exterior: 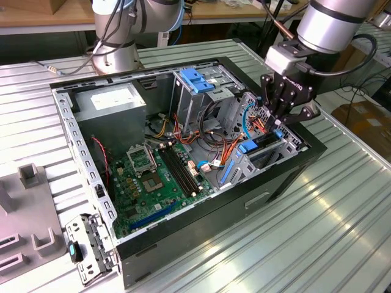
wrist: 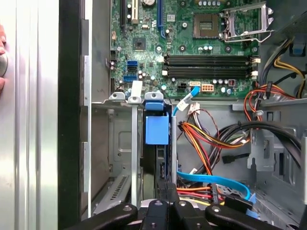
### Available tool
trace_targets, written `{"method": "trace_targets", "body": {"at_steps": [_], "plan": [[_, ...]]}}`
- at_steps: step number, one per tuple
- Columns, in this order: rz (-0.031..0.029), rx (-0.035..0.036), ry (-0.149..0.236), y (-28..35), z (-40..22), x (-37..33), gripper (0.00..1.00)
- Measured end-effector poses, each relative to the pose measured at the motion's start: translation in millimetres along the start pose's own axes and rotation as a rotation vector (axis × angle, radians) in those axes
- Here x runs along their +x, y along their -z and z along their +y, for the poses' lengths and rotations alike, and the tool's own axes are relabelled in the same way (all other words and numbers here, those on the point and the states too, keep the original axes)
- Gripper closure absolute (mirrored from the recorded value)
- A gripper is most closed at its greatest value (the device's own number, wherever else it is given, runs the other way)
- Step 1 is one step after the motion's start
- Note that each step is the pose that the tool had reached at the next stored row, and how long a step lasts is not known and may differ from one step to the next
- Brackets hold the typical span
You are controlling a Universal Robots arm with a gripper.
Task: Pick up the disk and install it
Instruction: 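Insert the second disk wire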
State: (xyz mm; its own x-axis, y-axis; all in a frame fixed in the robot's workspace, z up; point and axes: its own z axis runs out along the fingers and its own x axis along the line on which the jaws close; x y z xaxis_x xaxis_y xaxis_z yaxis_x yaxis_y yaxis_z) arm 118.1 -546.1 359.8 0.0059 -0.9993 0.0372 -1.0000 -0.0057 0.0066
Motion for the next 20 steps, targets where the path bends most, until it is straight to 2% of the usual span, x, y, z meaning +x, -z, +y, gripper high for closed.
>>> {"method": "trace_targets", "body": {"at_steps": [5, 9, 12, 20], "plan": [[-0.0049, 0.0, 0.0, 15.0, 0.1, 0.6, 0.89], [-0.0079, 0.0, 0.0, 23.3, 0.2, 0.9, 0.89], [-0.0087, 0.0, 0.0, 26.8, 0.2, 1.0, 0.89], [-0.0086, 0.0, 0.0, 28.9, 6.1, 1.0, 0.89]]}}
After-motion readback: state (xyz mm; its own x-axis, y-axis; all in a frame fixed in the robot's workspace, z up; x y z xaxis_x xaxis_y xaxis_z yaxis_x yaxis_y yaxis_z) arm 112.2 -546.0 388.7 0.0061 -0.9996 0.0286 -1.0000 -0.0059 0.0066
